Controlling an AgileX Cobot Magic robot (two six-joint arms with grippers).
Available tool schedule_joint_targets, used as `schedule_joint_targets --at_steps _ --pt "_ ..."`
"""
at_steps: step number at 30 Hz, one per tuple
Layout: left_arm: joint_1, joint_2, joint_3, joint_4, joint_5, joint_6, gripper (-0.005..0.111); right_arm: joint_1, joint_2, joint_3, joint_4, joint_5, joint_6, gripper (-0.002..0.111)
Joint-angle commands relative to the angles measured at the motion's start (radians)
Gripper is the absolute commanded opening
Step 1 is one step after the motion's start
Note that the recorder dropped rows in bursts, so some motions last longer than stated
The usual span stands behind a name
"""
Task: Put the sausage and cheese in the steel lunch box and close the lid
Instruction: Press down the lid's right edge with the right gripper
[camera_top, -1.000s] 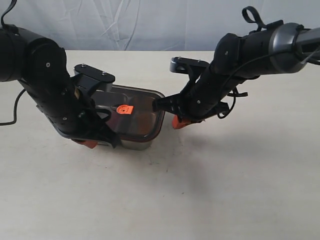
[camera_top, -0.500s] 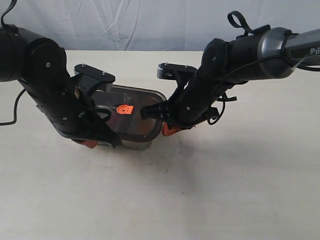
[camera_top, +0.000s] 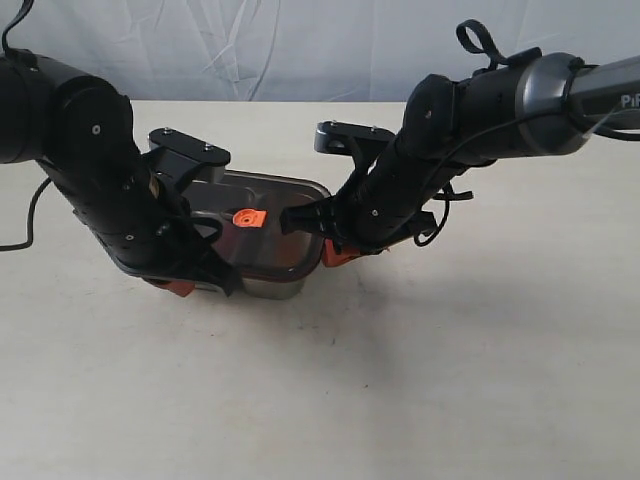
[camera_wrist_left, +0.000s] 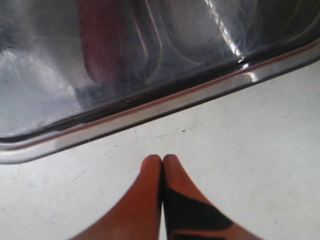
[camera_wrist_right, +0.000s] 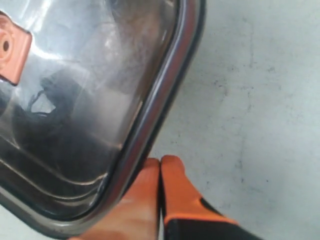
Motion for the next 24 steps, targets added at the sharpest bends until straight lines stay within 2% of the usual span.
schedule_joint_targets --at_steps 1,13,16,21,24 --pt "0.003 -0.003 -0.003 0.004 -0.002 0.000 0.000 -0.001 -0.009 -0.034 0.005 -0.010 -0.006 -0.001" --pt "0.003 -0.003 -0.003 0.028 0.011 0.000 0.000 -0.001 -0.009 -0.045 -0.021 0.021 -0.006 -0.001" --pt "0.003 -0.003 -0.003 0.045 0.017 0.000 0.000 -0.001 -0.009 -0.045 -0.098 0.042 0.033 -0.001" --pt "0.010 -0.003 -0.003 0.052 0.018 0.000 0.000 -0.001 -0.009 -0.045 -0.319 0.048 0.220 -0.001" --pt "0.023 -0.003 -0.003 0.052 0.006 0.000 0.000 -0.001 -0.009 -0.045 -0.365 0.055 0.243 -0.001"
